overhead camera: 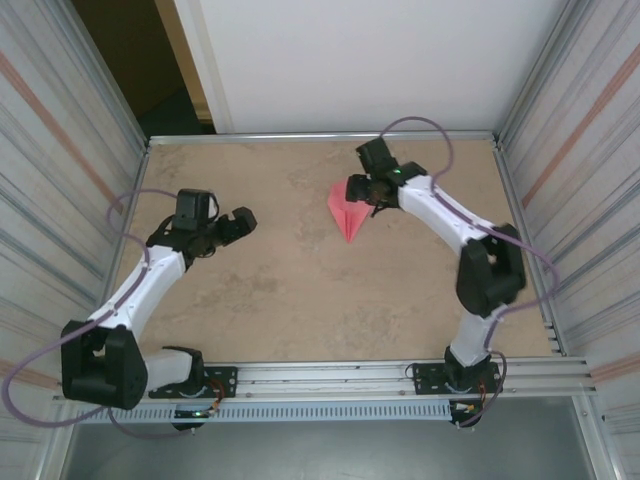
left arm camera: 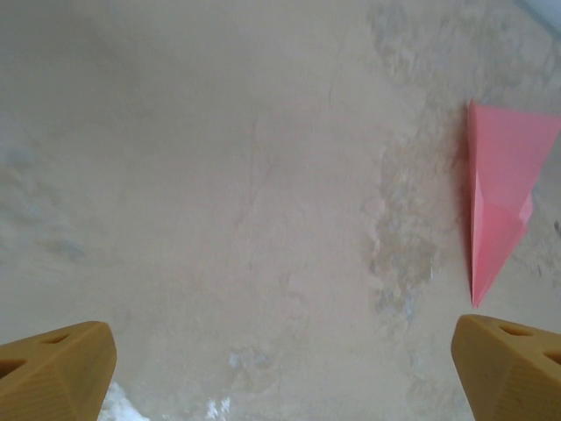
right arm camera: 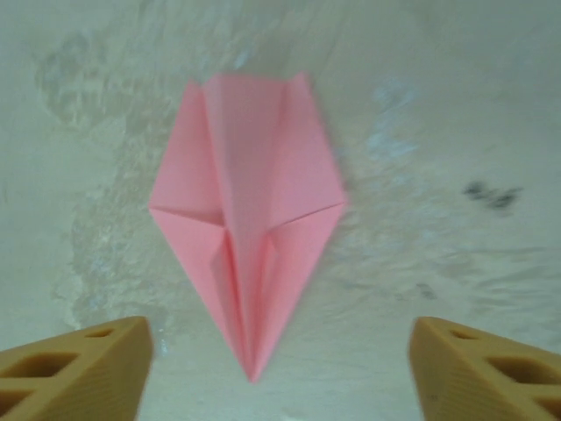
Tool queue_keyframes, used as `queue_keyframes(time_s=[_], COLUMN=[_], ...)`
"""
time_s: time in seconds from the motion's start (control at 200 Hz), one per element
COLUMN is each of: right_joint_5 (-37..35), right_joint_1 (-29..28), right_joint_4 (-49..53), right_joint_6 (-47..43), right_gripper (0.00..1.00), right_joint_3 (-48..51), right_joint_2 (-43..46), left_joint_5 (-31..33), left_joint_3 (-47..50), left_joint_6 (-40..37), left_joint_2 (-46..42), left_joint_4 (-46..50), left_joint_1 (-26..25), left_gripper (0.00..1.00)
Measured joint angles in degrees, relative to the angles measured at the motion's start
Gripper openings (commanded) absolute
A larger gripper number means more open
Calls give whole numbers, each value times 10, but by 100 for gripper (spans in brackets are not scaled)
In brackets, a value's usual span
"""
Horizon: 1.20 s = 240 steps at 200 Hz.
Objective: Fold a paper plane with a square sheet of paper (pick it up from the middle)
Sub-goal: Move the paper plane to the top-center of the table, then reset both arms
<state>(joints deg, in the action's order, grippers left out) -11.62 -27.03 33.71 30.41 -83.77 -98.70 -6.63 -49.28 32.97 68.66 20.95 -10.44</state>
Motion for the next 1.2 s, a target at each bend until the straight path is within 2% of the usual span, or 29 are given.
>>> queue_keyframes(time_s=[0.05,0.296,0.431,0.531,0.661,0.782,1.027,1.203], right_joint_5=[-20,-134,-148,-152,-149,-135,-61,-2], right_joint_1=[14,108,186,226,245,252,275,278], right_joint_4=[-17,-116,-195,-244,-332,-421,-603,-699], right_joint_6=[-3,-37,-57,-70,-100,-133,-178,-207], right_gripper=[100,99,99,99,99,99,99,99], right_joint_3=[49,277,404,479,556,605,645,645], right_joint_2=[58,292,360,372,367,349,281,217], left_joint_5=[28,190,264,290,286,244,137,106], left_joint_3=[7,117,197,224,243,280,315,311], left_joint_6=[-3,-52,-115,-160,-212,-252,-306,-321], left_joint_2=[-22,-95,-95,-85,-53,-20,70,141], left_joint_4=[-20,-155,-245,-285,-363,-451,-602,-667], left_joint_1=[1,10,13,20,47,75,97,97], left_gripper=[99,99,99,99,99,99,99,99])
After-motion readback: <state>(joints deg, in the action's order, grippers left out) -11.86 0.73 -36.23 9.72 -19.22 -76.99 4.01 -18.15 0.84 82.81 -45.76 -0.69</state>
